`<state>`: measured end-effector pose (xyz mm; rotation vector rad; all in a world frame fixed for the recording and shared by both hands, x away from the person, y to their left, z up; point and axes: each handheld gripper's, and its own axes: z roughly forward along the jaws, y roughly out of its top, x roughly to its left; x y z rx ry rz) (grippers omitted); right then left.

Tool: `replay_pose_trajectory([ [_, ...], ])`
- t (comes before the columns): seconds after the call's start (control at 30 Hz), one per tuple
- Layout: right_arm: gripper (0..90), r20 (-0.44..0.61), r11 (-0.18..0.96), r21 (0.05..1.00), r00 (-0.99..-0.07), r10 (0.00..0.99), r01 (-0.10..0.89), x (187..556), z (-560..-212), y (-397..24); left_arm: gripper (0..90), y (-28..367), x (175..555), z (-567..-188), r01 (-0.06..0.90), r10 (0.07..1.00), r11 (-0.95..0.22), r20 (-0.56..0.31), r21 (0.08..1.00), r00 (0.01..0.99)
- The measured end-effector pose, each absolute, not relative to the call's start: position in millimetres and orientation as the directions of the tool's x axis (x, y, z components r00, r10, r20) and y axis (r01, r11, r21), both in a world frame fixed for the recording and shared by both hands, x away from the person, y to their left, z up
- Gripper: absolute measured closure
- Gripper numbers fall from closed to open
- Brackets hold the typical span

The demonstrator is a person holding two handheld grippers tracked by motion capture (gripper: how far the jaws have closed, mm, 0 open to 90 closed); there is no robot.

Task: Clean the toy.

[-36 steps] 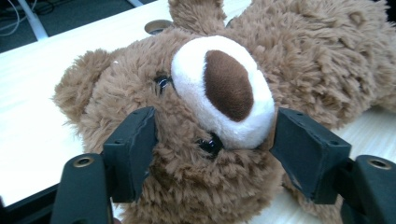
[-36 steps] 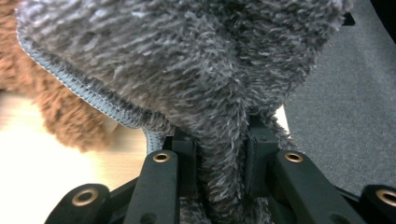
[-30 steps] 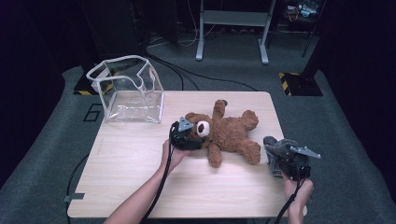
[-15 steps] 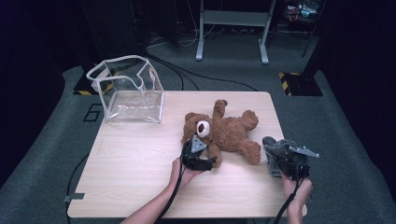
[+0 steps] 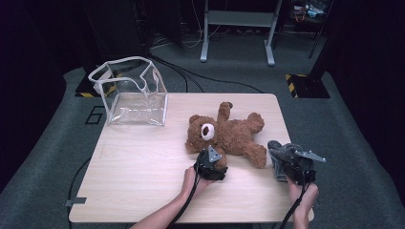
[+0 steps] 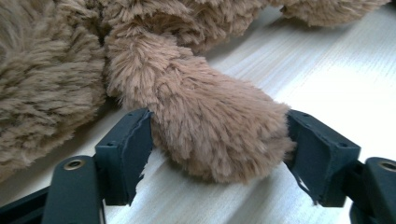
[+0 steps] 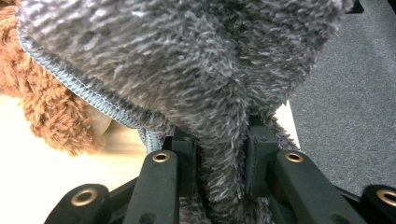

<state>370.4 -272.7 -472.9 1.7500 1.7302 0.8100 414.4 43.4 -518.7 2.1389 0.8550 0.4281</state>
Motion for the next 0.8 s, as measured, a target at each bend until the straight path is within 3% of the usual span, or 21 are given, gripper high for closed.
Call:
replay_pose_trajectory([
  [0.1,70.6,0.042,-0.025,0.741,-0.008,0.999,0.671,370.4,-472.7,-272.7,32.7,41.3,415.3,-520.6,0.440,0.709,-0.463,0.023,0.770,0.705],
  [0.47,70.6,0.048,-0.028,0.741,-0.012,0.999,0.671,370.2,-474.5,-270.0,66.7,44.6,420.9,-523.0,0.445,0.712,-0.432,-0.006,0.785,0.703],
  [0.8,70.8,0.042,-0.017,0.752,-0.023,0.999,0.658,368.4,-472.5,-266.7,72.7,51.6,427.1,-505.6,0.409,0.684,-0.402,-0.028,0.819,0.729],
])
